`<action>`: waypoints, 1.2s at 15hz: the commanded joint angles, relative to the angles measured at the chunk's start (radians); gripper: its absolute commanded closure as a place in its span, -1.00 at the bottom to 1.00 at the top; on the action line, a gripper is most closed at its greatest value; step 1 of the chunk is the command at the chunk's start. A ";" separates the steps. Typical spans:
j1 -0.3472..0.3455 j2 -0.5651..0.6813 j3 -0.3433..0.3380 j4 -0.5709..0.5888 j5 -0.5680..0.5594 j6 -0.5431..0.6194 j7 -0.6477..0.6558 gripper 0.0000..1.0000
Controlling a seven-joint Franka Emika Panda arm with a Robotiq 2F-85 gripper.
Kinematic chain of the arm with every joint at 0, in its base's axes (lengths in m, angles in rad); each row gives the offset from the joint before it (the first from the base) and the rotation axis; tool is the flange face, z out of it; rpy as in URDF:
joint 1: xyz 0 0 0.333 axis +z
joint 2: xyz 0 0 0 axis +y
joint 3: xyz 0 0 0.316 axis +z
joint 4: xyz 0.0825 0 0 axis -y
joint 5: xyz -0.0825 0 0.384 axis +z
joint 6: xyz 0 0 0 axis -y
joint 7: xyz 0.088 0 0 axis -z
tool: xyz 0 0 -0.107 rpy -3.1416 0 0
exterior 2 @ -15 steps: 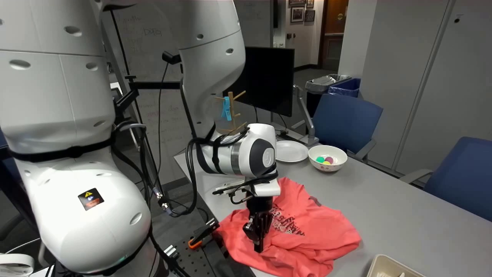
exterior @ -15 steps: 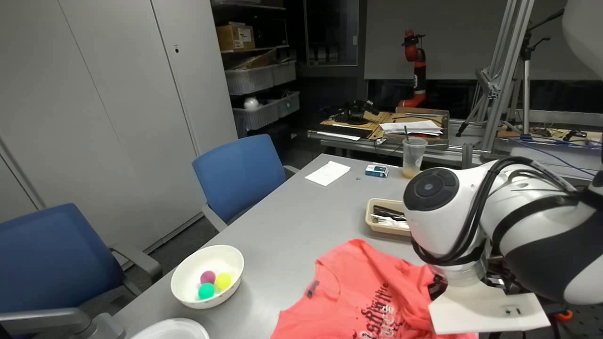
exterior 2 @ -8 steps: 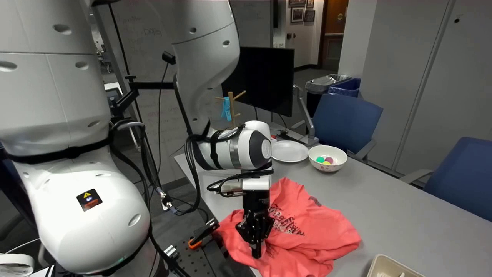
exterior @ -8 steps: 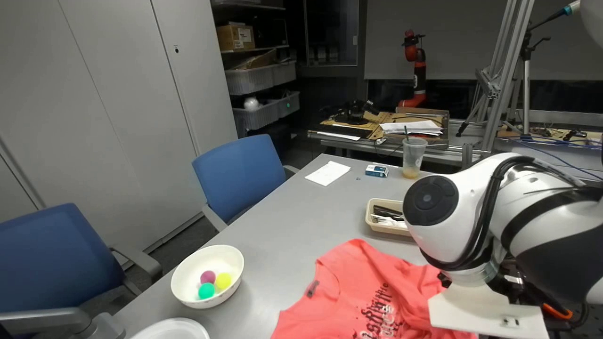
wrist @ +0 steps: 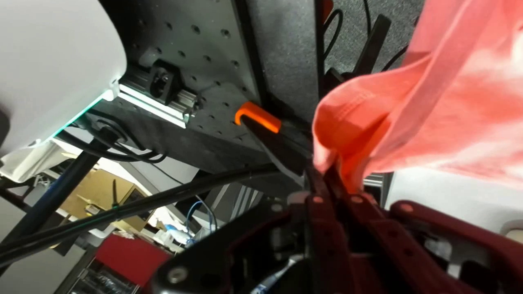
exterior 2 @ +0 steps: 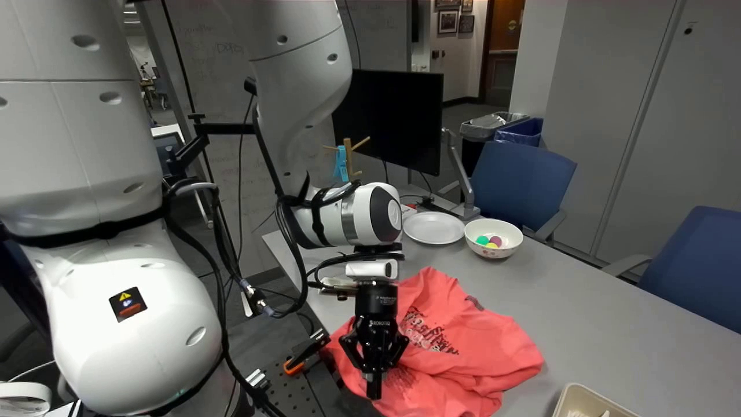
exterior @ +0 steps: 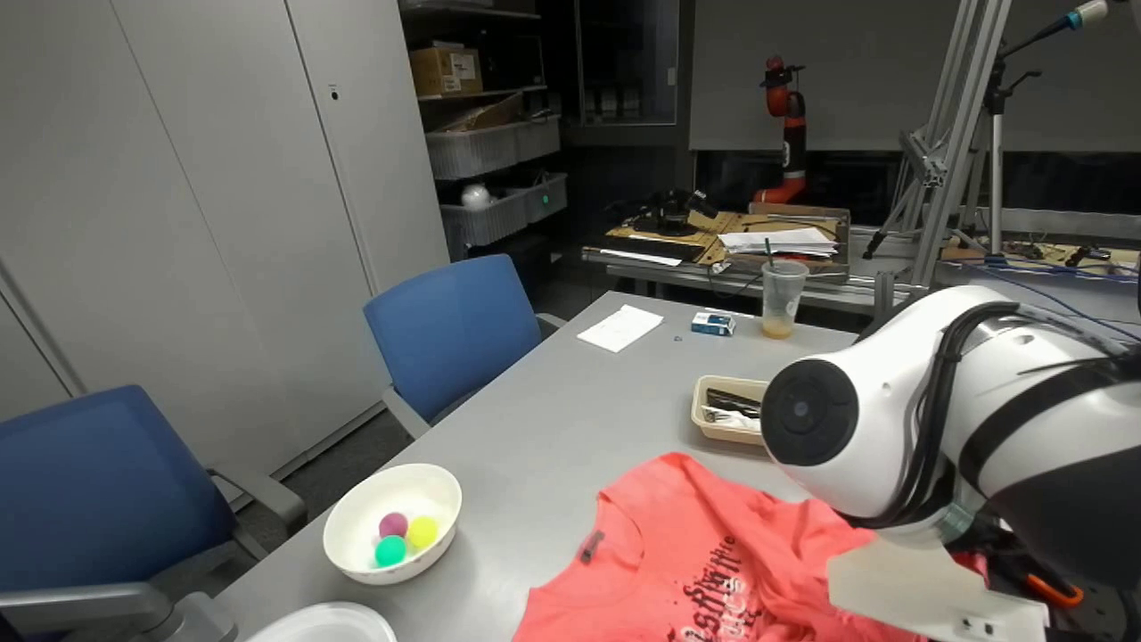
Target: Unfold the sweatshirt
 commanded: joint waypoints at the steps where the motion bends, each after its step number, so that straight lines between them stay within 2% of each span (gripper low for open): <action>1: -0.027 -0.018 0.053 0.016 -0.005 -0.140 0.125 0.98; 7: -0.036 -0.007 0.089 0.045 0.015 -0.282 0.213 0.98; 8: -0.037 -0.006 0.092 0.049 0.017 -0.293 0.220 0.88; 9: -0.039 -0.005 0.095 0.052 0.022 -0.302 0.226 0.39; 11: -0.041 -0.003 0.099 0.057 0.024 -0.315 0.239 0.33; 15: -0.042 -0.001 0.104 0.062 0.014 -0.341 0.265 -0.28; 18: -0.049 -0.015 0.106 0.045 -0.020 -0.266 0.226 -0.75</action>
